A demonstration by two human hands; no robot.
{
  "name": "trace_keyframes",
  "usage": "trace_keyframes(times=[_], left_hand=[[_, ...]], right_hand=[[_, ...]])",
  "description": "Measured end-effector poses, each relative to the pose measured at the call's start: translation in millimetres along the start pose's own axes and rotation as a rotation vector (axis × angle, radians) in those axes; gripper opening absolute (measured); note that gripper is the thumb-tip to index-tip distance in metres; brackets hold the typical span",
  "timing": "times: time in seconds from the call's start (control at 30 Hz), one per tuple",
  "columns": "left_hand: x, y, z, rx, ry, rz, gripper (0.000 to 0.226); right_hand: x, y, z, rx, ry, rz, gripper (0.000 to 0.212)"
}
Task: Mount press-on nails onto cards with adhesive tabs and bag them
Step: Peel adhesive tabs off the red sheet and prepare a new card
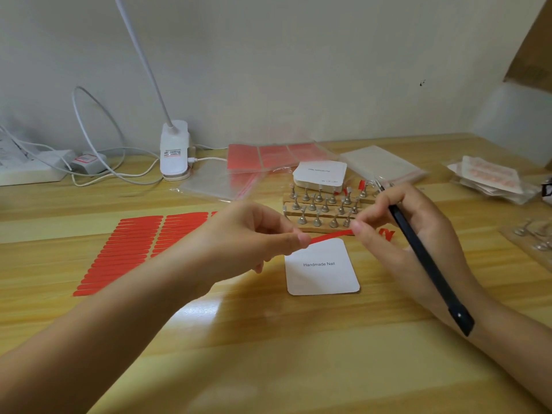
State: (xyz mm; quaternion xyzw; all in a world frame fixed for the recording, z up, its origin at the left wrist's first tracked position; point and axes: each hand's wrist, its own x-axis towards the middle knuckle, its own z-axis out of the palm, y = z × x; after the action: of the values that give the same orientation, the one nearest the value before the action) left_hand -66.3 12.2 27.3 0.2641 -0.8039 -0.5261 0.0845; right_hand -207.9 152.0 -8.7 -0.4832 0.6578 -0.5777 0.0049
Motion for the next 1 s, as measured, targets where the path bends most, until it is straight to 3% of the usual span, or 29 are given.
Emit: trace_keyframes(times=[0.37,0.73,1.0], left_hand=[[1.4,-1.8,0.0,0.036,-0.002,-0.008,0.021],[0.1,-1.7,-3.9,0.202,-0.062,-0.048,0.019],[5.1,-7.2,7.0,0.298,-0.059,-0.053,0.023]], right_hand=[[-1.3,-0.4,-1.8,-0.118,-0.039,-0.034,0.024],[-2.9,-7.3,-7.8,-0.305,-0.282,0.001,0.023],[-12.2,5.2,-4.3,-0.259,-0.309,0.032,0.028]])
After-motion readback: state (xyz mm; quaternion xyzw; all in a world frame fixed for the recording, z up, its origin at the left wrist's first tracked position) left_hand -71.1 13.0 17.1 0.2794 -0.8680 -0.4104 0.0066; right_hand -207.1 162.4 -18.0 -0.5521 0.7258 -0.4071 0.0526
